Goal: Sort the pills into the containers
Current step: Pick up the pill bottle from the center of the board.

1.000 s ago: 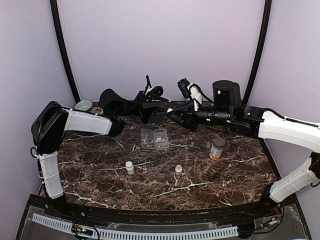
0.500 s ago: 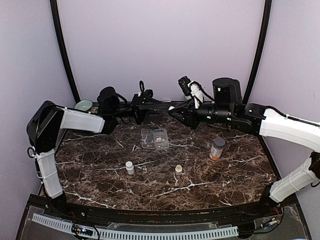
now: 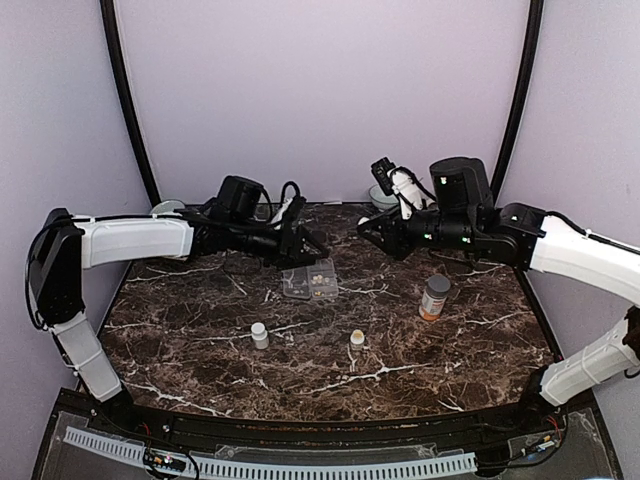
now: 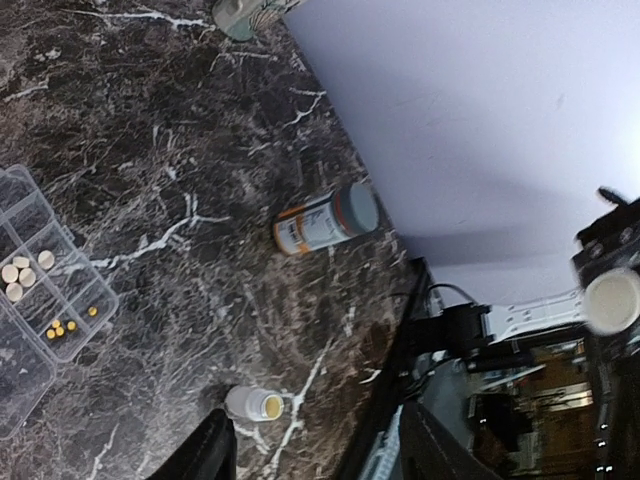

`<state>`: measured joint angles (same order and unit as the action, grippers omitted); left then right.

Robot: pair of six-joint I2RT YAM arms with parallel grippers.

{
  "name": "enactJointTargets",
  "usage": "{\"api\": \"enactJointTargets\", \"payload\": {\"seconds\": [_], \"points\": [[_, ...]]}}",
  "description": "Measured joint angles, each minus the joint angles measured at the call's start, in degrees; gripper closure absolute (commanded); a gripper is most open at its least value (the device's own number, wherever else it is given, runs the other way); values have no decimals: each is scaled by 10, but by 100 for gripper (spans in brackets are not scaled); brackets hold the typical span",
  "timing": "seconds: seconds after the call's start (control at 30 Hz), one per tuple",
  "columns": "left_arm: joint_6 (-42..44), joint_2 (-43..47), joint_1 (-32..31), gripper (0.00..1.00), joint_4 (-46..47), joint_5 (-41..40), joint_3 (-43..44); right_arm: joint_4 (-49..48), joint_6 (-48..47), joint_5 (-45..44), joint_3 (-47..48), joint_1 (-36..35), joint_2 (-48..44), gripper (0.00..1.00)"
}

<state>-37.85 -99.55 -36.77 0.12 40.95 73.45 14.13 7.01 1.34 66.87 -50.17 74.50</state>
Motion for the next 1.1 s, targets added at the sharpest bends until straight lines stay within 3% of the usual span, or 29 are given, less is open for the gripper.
{"api": "enactJointTargets", "payload": {"seconds": [0.27, 0.57, 0.87, 1.1], "points": [[133, 44, -104, 42, -18, -141, -131, 51, 50, -57, 0, 10, -2, 82], [199, 61, -195, 41, 79, -266, -235, 89, 95, -91, 0, 31, -29, 82], [241, 26, -250, 40, 193, -370, -250, 99, 103, -98, 0, 35, -44, 82], [255, -32, -263, 39, 253, -405, -249, 97, 103, -99, -11, 41, -76, 82]]}}
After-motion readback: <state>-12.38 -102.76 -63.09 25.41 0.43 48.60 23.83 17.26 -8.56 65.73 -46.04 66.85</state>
